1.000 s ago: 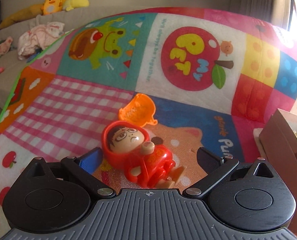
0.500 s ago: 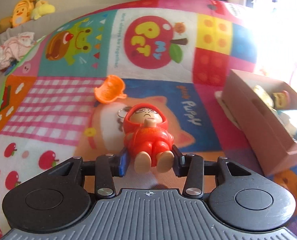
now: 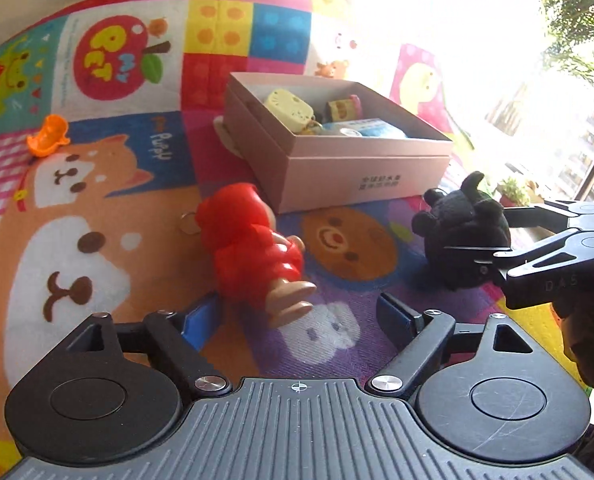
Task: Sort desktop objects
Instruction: 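Grasp the orange lid with the left gripper while the right holds the plush cat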
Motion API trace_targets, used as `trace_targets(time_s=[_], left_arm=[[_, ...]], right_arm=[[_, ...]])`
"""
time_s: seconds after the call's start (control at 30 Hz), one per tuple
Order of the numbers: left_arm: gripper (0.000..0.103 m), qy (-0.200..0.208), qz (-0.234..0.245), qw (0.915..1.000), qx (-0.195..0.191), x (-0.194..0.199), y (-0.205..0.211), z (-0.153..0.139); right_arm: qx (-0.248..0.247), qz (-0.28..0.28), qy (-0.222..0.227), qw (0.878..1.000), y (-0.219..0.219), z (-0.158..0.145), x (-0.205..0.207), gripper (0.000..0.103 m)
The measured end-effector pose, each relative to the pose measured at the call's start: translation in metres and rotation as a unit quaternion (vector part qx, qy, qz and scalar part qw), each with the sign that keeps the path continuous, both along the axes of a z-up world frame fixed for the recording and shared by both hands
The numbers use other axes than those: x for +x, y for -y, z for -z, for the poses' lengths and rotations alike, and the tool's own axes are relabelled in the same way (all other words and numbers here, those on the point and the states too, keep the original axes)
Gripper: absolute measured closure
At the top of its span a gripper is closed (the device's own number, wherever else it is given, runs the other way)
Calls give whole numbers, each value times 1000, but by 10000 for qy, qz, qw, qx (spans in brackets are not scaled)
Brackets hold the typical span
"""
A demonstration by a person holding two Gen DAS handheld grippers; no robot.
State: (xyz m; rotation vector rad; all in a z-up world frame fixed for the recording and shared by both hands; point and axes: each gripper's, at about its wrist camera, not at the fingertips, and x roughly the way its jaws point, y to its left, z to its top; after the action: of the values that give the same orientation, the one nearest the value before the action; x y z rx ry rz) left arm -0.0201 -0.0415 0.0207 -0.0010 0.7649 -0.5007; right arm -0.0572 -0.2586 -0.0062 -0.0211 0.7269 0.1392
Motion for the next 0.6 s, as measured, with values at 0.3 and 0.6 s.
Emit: trace_targets(time_s=[0.3,0.6], left_arm=[[6,-28,-325,9994,61,5,-5,4],[0,1101,-2350,9655,-237,65,-81,-37]], right_arm=[[84,170,-192,9996,2,20,-4,0],[-97,91,-98,9999,-4,20,-7,0]])
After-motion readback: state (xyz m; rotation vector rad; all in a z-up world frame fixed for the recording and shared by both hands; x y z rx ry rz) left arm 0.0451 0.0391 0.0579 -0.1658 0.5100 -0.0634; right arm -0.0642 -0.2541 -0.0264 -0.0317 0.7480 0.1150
